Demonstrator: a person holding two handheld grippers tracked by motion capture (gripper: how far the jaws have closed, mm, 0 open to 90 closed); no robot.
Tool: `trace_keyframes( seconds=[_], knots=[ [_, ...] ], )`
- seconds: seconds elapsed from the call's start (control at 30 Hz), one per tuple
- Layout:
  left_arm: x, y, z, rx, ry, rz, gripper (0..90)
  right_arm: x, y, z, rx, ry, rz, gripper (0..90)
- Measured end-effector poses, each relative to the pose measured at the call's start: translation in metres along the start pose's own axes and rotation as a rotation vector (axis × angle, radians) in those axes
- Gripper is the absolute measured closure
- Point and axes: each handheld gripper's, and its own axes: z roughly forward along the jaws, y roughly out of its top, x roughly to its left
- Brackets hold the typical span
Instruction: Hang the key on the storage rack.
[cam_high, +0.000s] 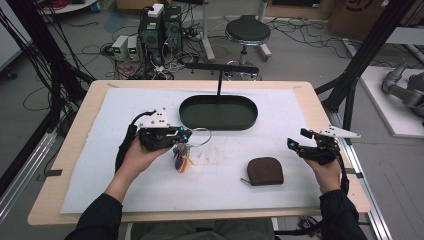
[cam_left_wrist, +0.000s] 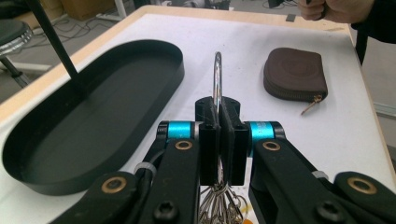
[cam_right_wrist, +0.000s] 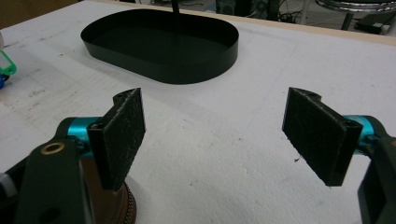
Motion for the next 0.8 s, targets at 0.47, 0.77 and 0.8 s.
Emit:
trace_keyframes(
  seconds=[0.47, 0.77, 0.8],
  knots=[
    [0.017, 0.029, -0.013, -0.049, 0.064, 0.010, 86.3, 0.000, 0.000, 0.001, 0.000, -0.003, 0.001, 21.9],
    [0.038, 0.043, -0.018, -0.074, 0.110, -0.008, 86.3, -0.001, 0.000, 0.002, 0.001, -0.005, 0.000, 21.9],
    [0.041, 0.045, -0.018, -0.085, 0.117, -0.013, 86.3, -0.001, 0.000, 0.002, 0.001, -0.005, 0.001, 21.9]
  ],
)
